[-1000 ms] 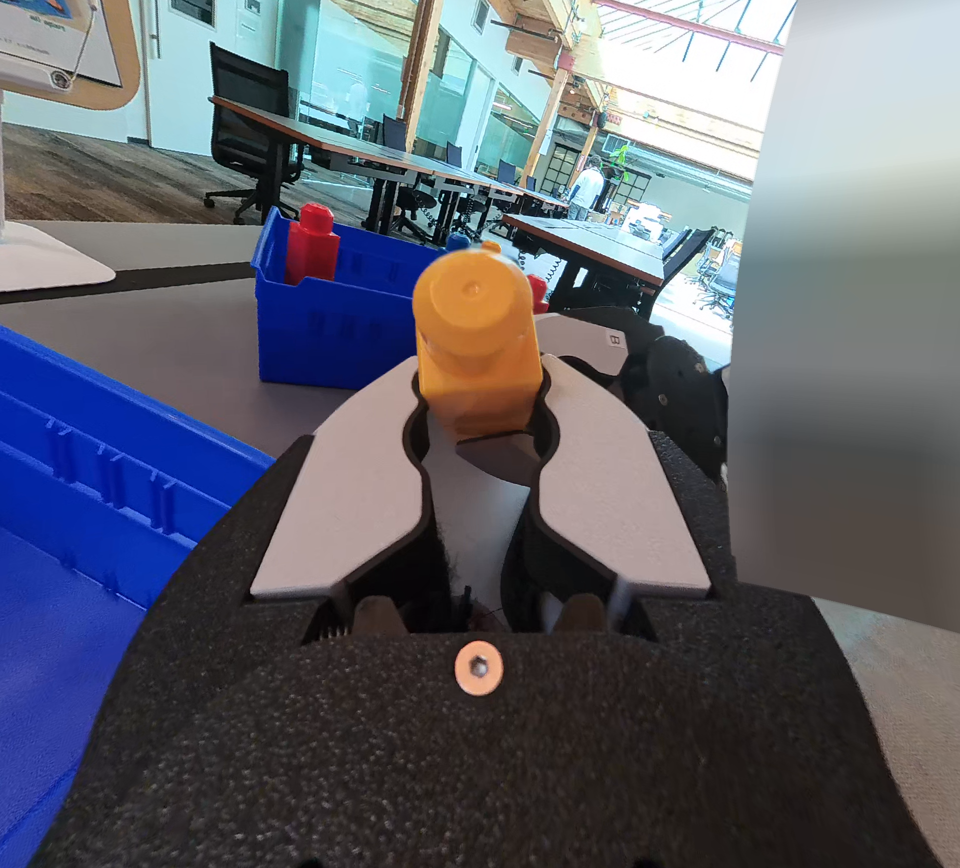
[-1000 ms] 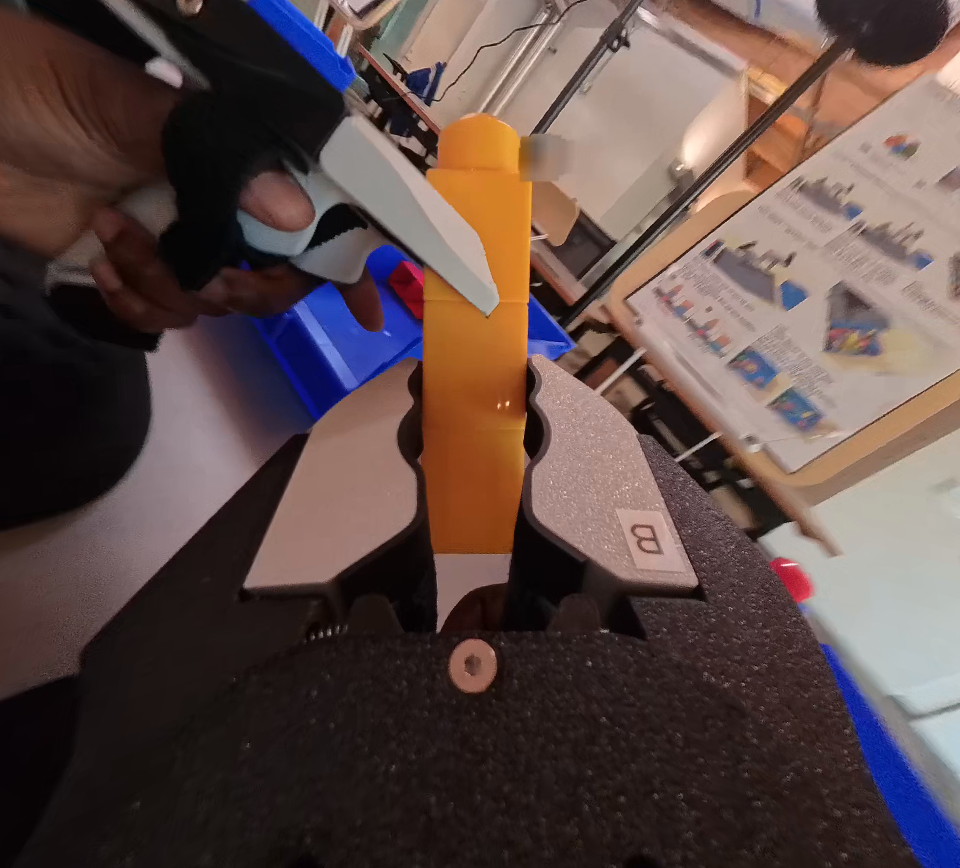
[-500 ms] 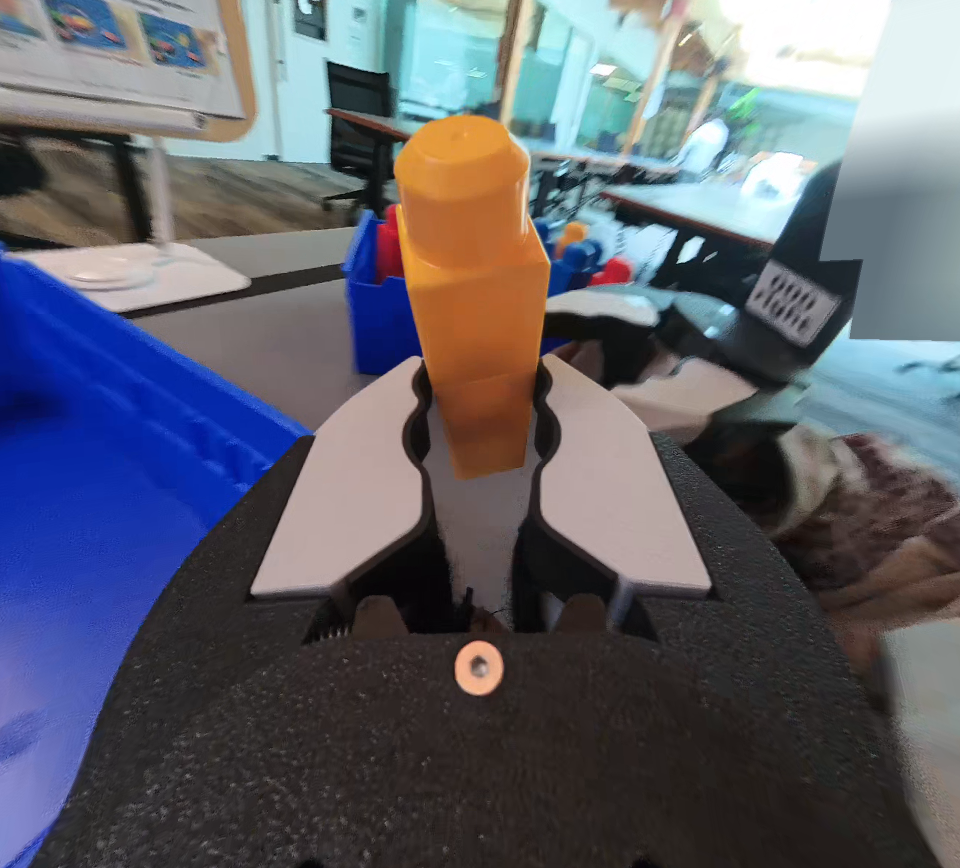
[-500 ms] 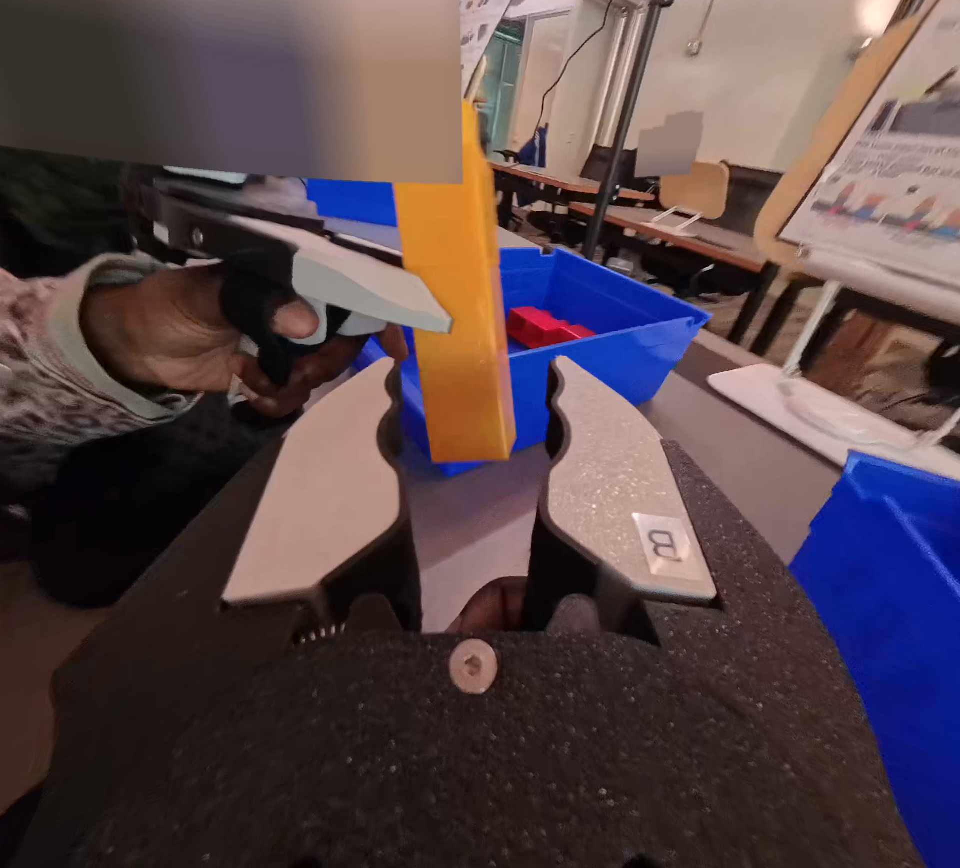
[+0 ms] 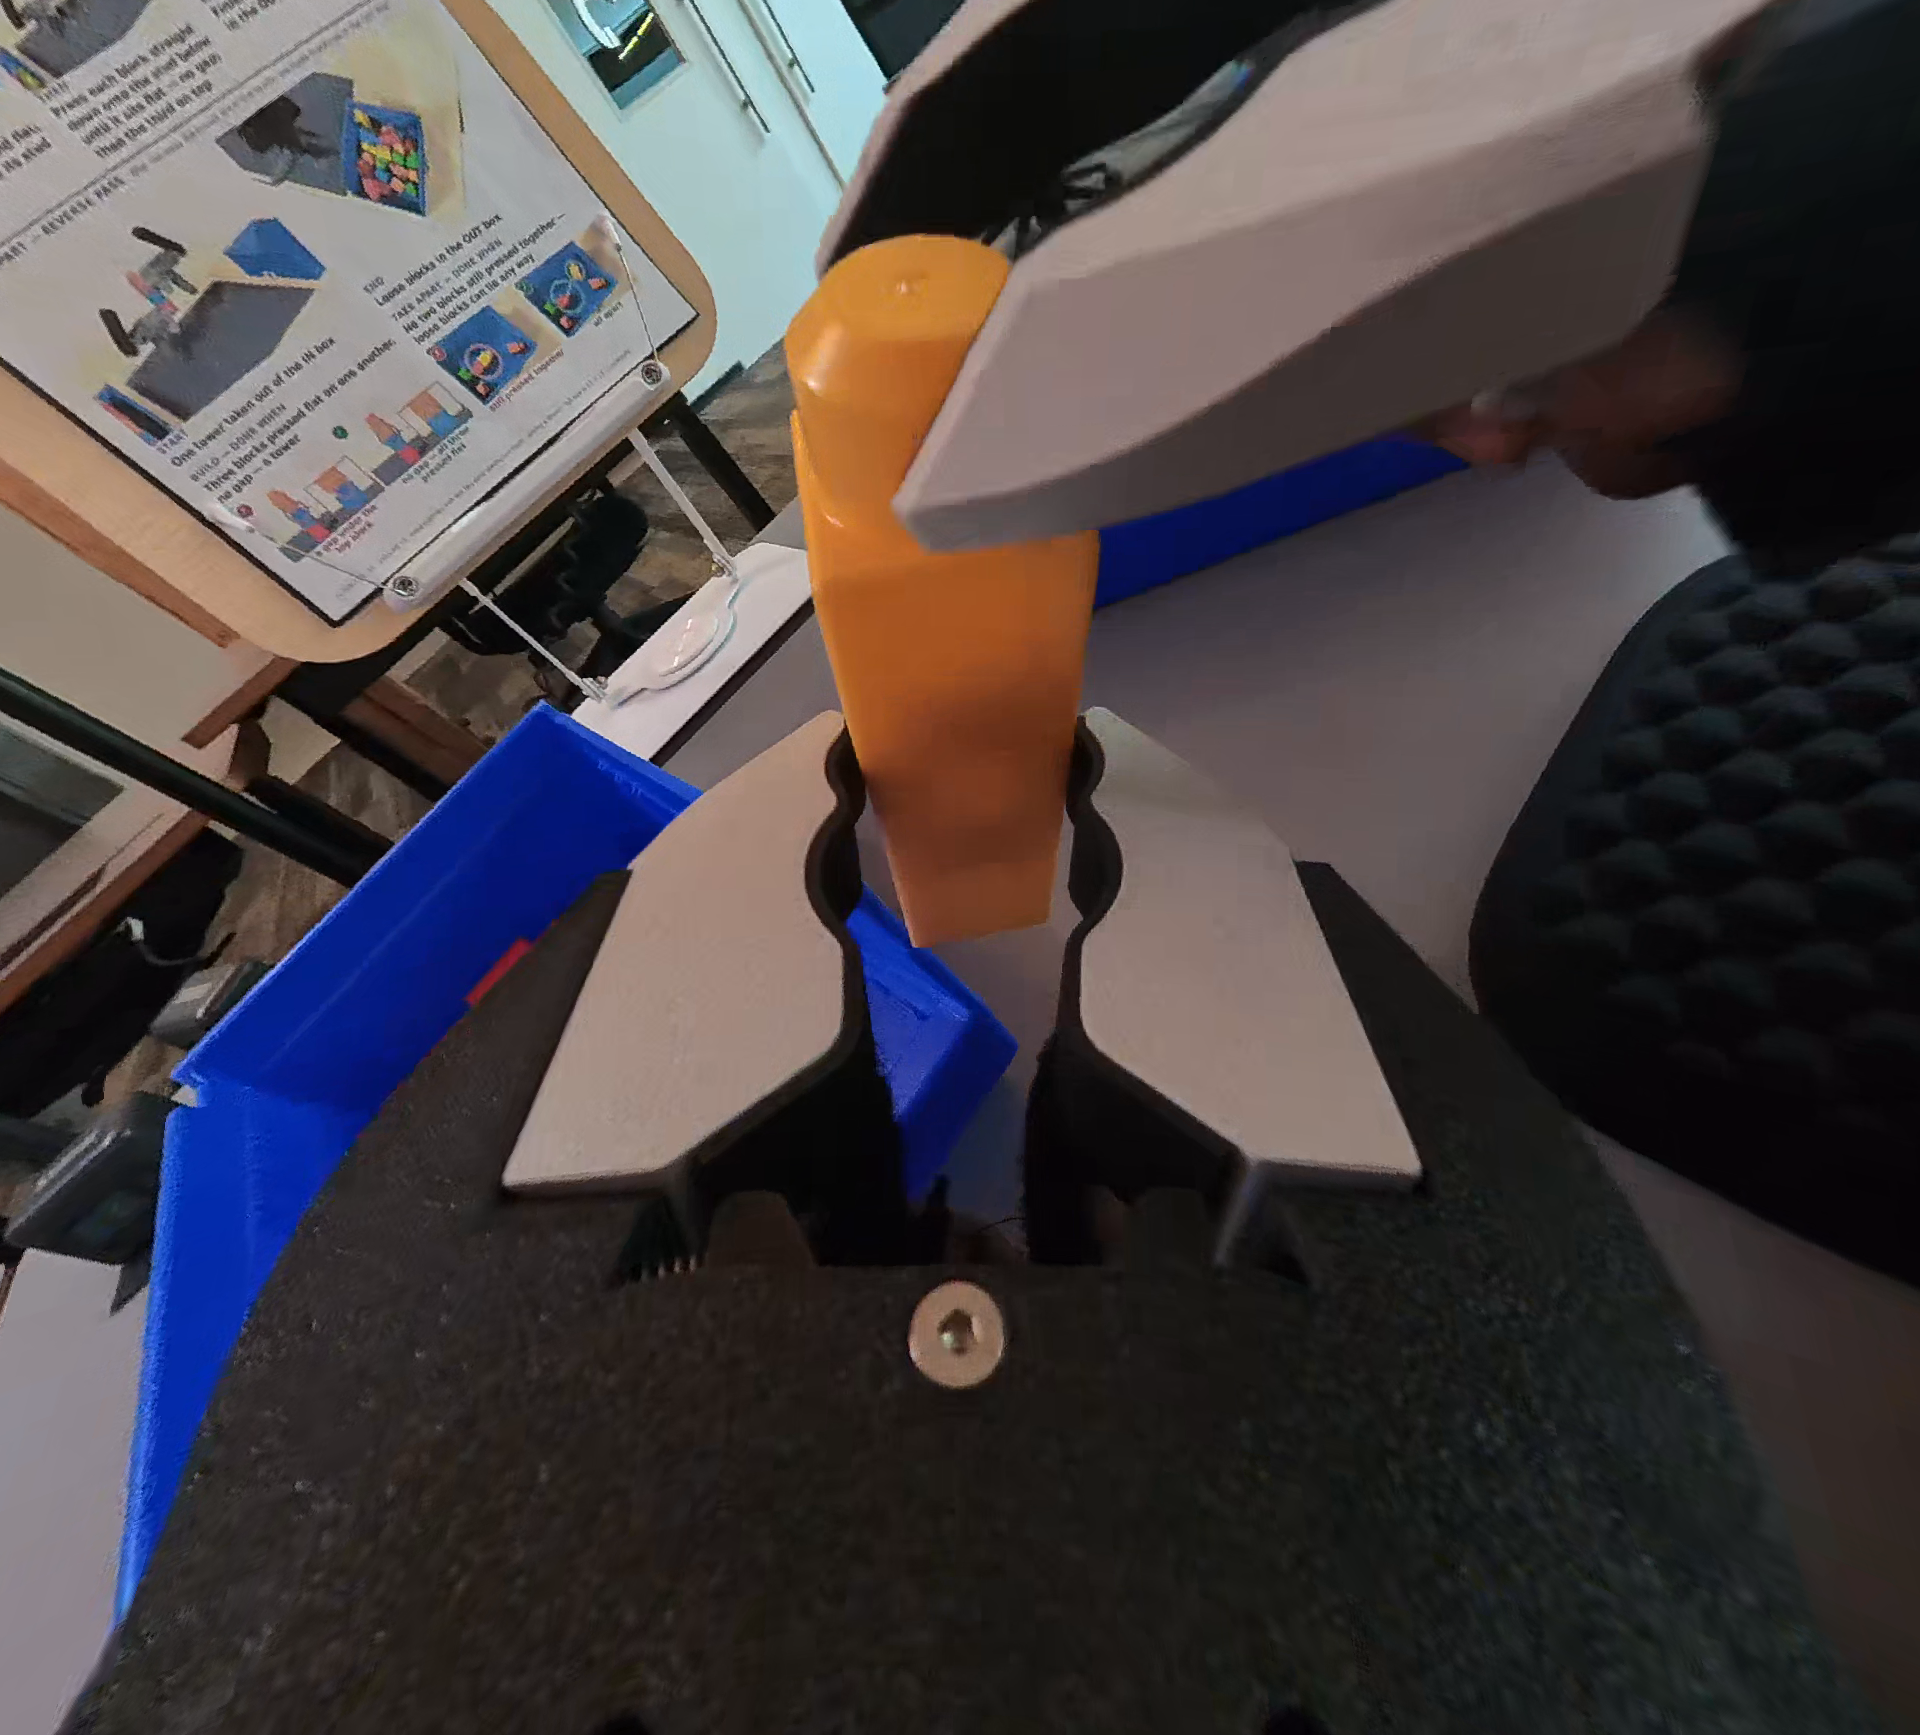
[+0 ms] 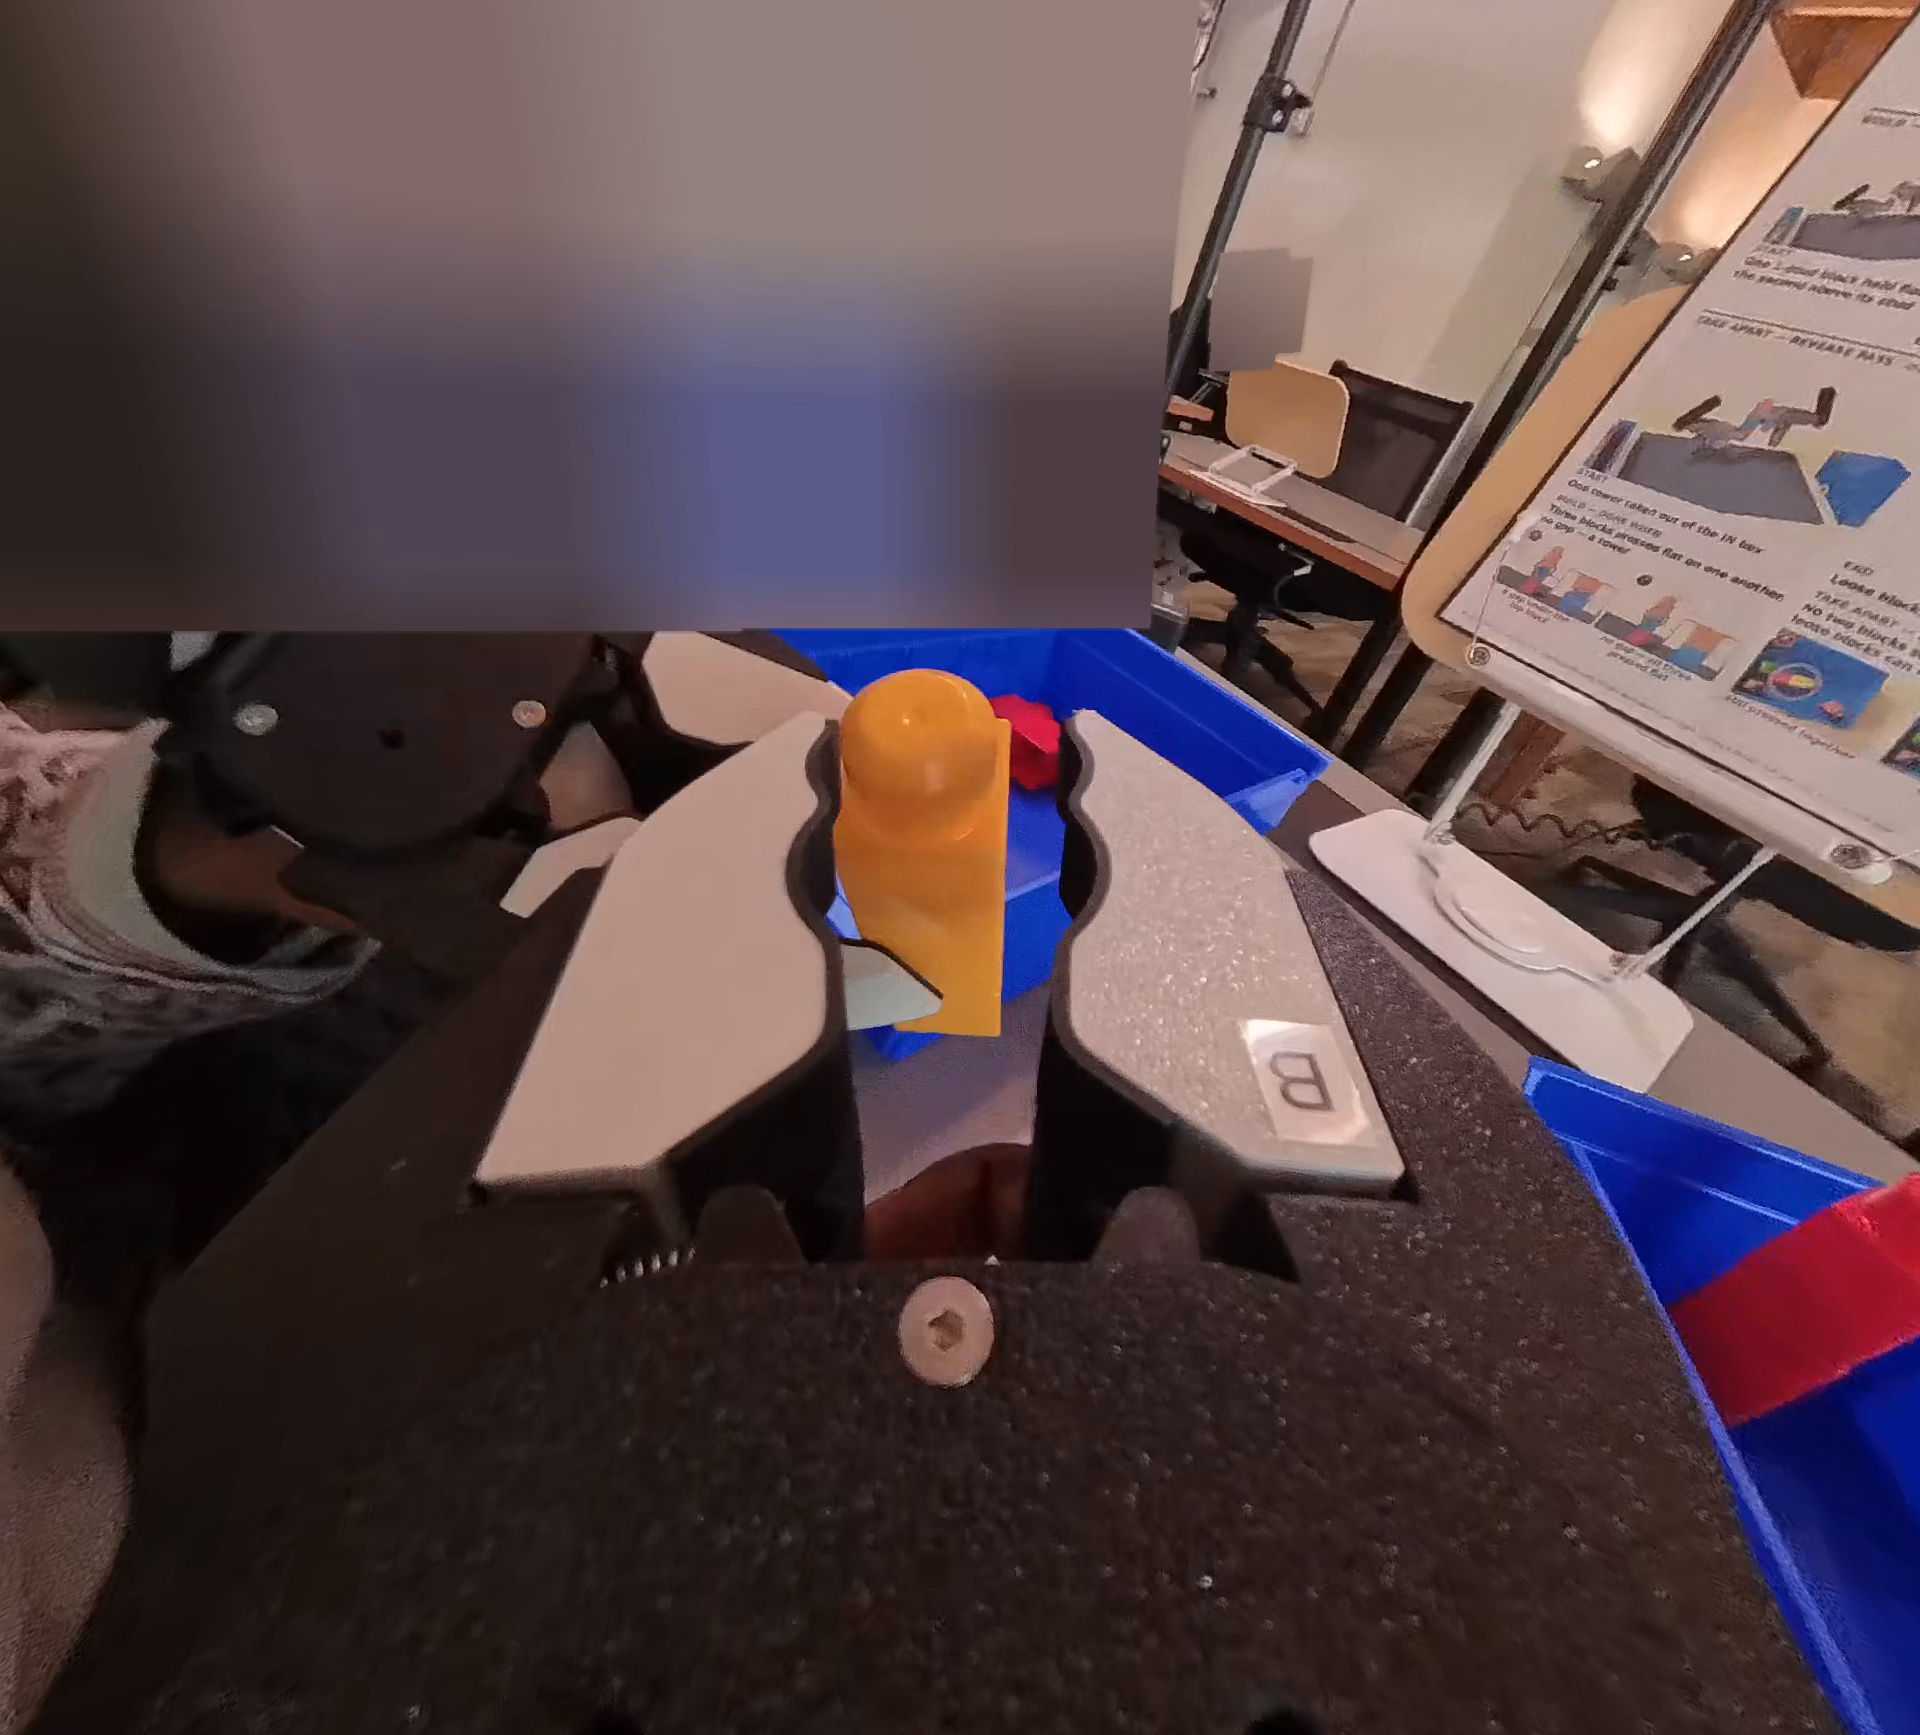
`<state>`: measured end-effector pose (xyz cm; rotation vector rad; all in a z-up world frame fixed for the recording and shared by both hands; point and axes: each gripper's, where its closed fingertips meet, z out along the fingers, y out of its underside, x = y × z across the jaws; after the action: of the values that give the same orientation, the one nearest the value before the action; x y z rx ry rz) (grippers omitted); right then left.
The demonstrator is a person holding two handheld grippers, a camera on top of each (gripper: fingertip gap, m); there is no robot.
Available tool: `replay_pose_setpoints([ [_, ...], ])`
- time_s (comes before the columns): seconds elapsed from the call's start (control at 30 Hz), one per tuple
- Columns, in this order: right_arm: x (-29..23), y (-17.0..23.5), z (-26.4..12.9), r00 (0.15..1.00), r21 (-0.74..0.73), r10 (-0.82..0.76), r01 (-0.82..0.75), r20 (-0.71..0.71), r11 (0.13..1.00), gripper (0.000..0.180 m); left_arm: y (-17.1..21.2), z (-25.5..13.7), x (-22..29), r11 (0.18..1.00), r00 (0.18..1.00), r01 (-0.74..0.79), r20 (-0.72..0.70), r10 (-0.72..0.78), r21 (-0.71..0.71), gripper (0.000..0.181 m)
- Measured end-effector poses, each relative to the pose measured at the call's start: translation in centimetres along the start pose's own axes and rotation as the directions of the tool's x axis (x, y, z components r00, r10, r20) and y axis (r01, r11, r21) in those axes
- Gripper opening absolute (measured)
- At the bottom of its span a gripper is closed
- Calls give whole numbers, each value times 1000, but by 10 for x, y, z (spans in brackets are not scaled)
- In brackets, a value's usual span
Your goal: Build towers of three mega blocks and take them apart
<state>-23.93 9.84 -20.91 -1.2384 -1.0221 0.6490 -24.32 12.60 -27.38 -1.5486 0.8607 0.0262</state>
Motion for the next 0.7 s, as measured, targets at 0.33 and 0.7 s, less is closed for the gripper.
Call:
replay_pose_setpoints([
  [0.33,17,-4,-12,1000,-32,2,-2,-14,999,30,-17,-9,15,965,970,200,-171,-172,167,56],
  [0.7,213,6,-73,967,-223,119,-171,-227,960,30,-18,-32,51,796,779,498,-581,-236,344,53],
])
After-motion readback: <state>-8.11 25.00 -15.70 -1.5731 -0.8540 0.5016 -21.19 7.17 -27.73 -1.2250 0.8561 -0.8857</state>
